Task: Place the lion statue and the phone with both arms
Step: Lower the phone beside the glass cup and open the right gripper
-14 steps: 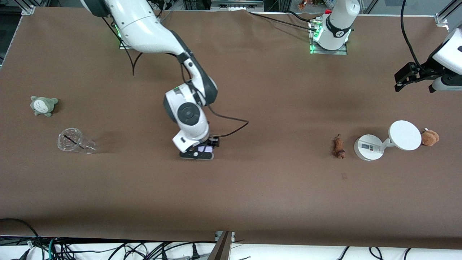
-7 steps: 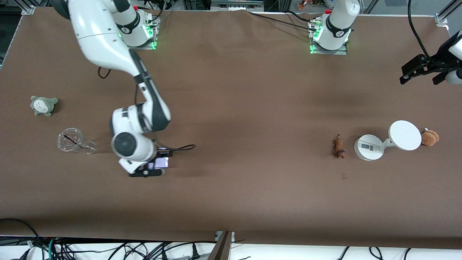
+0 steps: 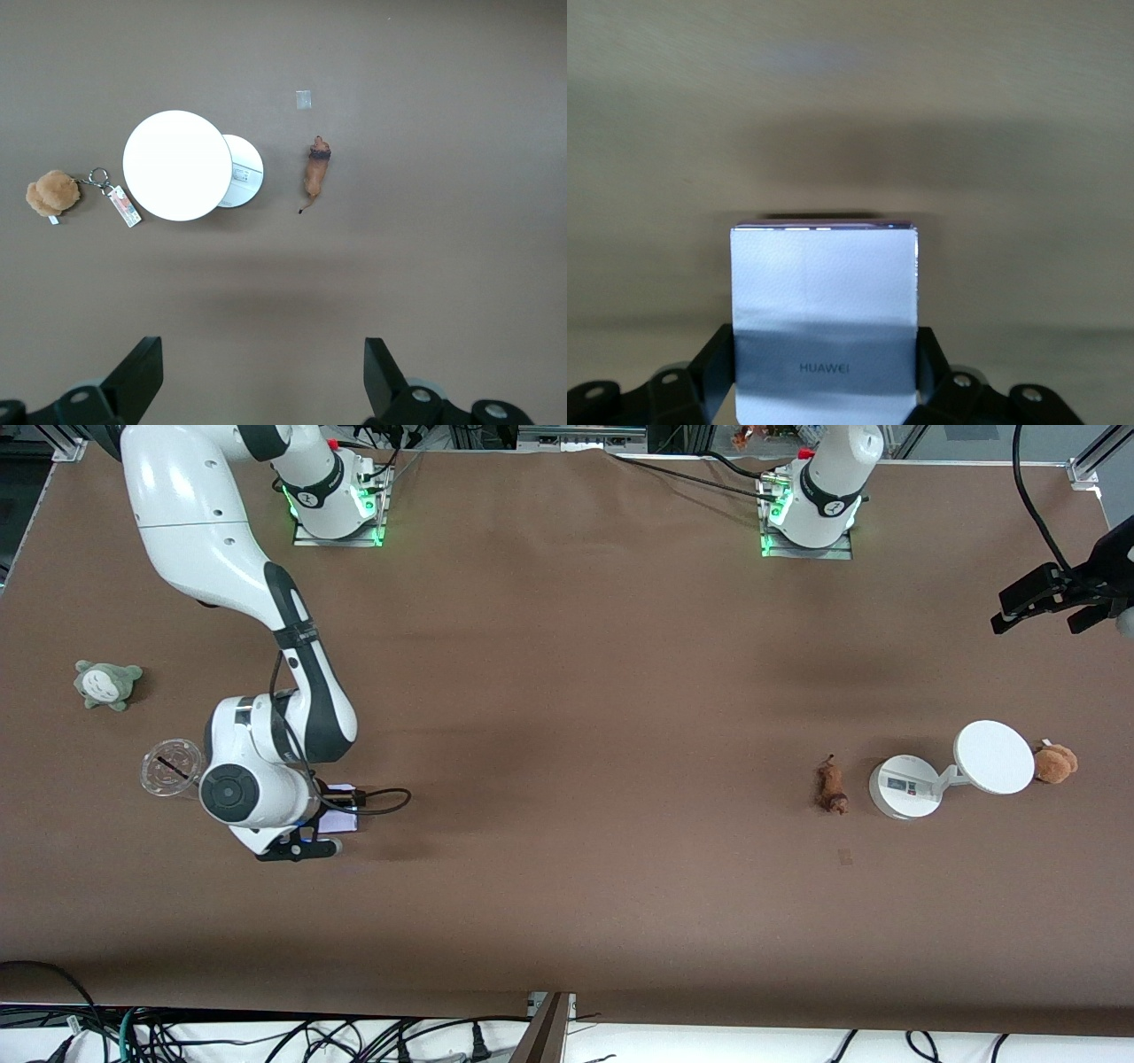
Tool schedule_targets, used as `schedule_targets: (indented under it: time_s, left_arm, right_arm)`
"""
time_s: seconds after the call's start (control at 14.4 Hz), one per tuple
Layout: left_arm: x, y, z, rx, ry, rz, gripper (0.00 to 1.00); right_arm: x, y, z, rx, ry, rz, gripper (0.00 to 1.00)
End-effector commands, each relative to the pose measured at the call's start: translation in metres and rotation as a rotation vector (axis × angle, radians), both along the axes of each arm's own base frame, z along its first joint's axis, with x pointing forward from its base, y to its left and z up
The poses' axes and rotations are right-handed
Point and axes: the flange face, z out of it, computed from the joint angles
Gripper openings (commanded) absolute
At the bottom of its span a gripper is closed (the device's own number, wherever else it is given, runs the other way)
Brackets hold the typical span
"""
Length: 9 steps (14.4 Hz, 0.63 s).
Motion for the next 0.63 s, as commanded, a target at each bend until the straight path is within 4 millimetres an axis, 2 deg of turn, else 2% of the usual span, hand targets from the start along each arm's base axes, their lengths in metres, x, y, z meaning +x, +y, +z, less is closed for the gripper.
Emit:
schedule_targets:
  time_s: [0.0, 0.28, 0.56]
  left_arm:
    - [0.004, -0.004, 0.006, -0.015, 0.0, -0.013, 1.0]
    - [0.016, -0.005, -0.007, -0.012, -0.001, -0.013, 1.0]
    - [0.023, -0.002, -0.009, -0.008, -0.029, -0.005, 1.0]
  right_arm:
    - [-0.018, -0.027, 0.024, -0.011, 0.013, -0.001, 0.33]
    - [-0.026, -0.052, 0.029, -0.026, 0.009, -0.048, 0.31]
    - [-0.033, -0.062, 0.011, -0.032, -0.028, -0.064, 0.31]
